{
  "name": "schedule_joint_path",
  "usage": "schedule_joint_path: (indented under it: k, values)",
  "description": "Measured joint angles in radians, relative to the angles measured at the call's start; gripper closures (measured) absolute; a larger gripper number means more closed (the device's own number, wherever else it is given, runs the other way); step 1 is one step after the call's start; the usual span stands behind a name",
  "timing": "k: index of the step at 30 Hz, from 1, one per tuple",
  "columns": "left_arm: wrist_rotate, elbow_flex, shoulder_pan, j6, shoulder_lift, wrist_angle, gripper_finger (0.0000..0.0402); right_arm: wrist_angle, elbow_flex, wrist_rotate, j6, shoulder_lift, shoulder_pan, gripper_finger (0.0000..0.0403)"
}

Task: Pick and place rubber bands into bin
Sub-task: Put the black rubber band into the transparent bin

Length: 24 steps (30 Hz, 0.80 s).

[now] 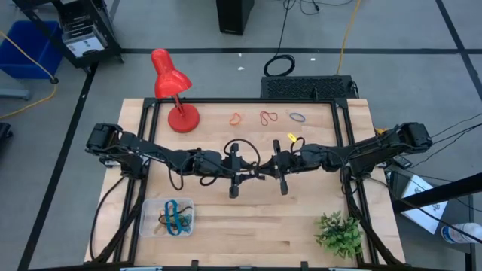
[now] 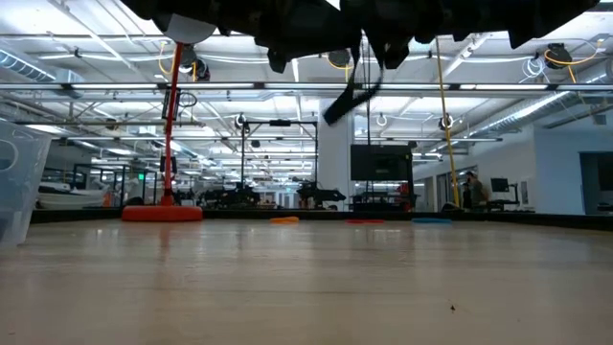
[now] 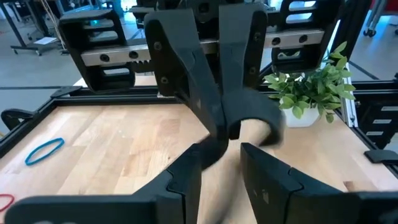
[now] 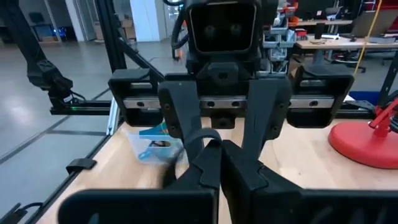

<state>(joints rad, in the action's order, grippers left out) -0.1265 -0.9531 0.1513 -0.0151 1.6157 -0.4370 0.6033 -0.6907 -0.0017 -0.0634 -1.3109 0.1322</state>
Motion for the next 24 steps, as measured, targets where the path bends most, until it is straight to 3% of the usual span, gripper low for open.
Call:
schedule_joint_path:
  k: [24]
  values:
    - [0.002, 0.000, 0.000, 0.053, 0.001, -0.034, 0.0291, 0.021, 0.000, -0.001, 0.009, -0.001, 0.000, 0.0403]
